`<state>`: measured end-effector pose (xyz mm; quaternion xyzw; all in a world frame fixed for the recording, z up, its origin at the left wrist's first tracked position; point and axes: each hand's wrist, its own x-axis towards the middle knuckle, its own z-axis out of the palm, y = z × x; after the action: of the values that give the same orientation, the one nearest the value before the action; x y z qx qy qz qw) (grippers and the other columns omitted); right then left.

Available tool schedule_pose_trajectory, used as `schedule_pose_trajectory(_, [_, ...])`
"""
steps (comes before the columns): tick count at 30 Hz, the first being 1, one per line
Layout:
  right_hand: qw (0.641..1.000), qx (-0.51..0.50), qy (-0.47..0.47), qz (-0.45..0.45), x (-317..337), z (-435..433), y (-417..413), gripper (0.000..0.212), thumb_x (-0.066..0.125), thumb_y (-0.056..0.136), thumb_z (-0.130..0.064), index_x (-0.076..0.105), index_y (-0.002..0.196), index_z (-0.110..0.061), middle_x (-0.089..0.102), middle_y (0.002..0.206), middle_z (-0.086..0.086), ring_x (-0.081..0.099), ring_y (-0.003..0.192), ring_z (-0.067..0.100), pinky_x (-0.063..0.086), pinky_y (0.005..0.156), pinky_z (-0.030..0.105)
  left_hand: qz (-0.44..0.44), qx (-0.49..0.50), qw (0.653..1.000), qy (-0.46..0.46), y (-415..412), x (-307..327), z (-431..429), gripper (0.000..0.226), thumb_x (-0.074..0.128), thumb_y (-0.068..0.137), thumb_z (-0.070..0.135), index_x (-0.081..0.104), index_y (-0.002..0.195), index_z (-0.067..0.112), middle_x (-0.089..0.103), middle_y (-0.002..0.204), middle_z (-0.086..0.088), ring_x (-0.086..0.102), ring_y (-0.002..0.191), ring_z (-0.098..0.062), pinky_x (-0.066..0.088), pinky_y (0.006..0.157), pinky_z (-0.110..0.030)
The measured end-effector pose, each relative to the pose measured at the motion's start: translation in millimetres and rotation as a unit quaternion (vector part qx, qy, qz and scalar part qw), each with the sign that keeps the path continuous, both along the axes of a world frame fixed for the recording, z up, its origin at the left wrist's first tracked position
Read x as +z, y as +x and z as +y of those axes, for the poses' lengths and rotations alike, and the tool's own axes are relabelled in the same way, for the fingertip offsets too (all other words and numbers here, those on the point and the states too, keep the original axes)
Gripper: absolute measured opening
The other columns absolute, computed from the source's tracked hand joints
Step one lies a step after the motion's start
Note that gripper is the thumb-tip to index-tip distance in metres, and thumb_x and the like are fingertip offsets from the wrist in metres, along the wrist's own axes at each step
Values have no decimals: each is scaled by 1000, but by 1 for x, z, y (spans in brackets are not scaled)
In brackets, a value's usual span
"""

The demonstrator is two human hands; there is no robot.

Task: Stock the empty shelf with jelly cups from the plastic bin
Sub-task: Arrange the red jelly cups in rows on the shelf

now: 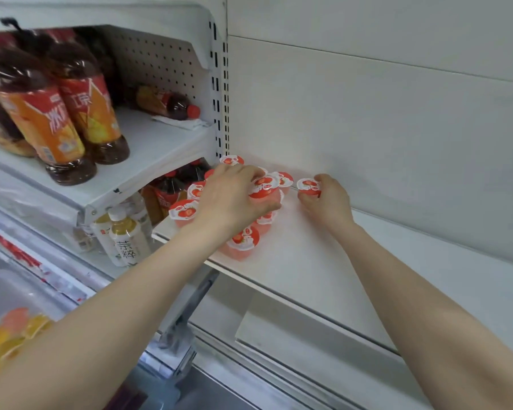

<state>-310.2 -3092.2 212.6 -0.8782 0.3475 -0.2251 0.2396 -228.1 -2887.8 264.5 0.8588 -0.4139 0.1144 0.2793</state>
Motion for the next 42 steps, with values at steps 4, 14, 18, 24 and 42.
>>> schedule_pose_trajectory(4, [997, 53, -42, 31, 2, -6, -16, 57, 64, 88, -33, 46, 137, -11, 52, 128, 14, 52, 115, 33, 39, 90, 34, -32, -30, 999, 15, -1, -6, -16, 63, 61, 69, 68, 63, 116, 26, 65, 111, 10, 53, 105, -18, 43, 90, -34])
schedule_pose_trajectory(14, [969, 80, -216, 91, 23, -19, -57, 55, 48, 96, -20, 33, 147, -10, 46, 135, 16, 47, 115, 36, 43, 91, 43, -82, -65, 982, 154, -20, -19, -65, 60, 65, 72, 61, 62, 117, 22, 61, 118, 3, 45, 114, -25, 33, 95, -37])
schedule_pose_trajectory(18, [955, 91, -259, 110, 21, -22, -63, 49, 47, 96, -18, 39, 143, -6, 52, 129, 17, 51, 105, 37, 45, 83, 44, -94, -53, 976, 190, -17, -26, -74, 63, 63, 74, 62, 59, 122, 21, 60, 122, 1, 44, 117, -26, 32, 100, -37])
schedule_pose_trajectory(24, [945, 102, -283, 125, 15, -25, -66, 49, 53, 91, -14, 46, 139, -3, 56, 124, 18, 54, 100, 39, 45, 77, 44, -110, -46, 973, 197, -17, -29, -82, 64, 64, 76, 60, 58, 124, 19, 59, 124, -2, 43, 119, -28, 29, 103, -38])
schedule_pose_trajectory(42, [910, 109, -382, 122, 58, 62, -90, 47, 54, 93, -26, 50, 134, -3, 59, 119, 17, 57, 100, 39, 46, 82, 44, -165, -127, 976, 62, -2, -6, 22, 49, 64, 82, 42, 65, 119, 10, 66, 111, -12, 56, 108, -36, 44, 95, -45])
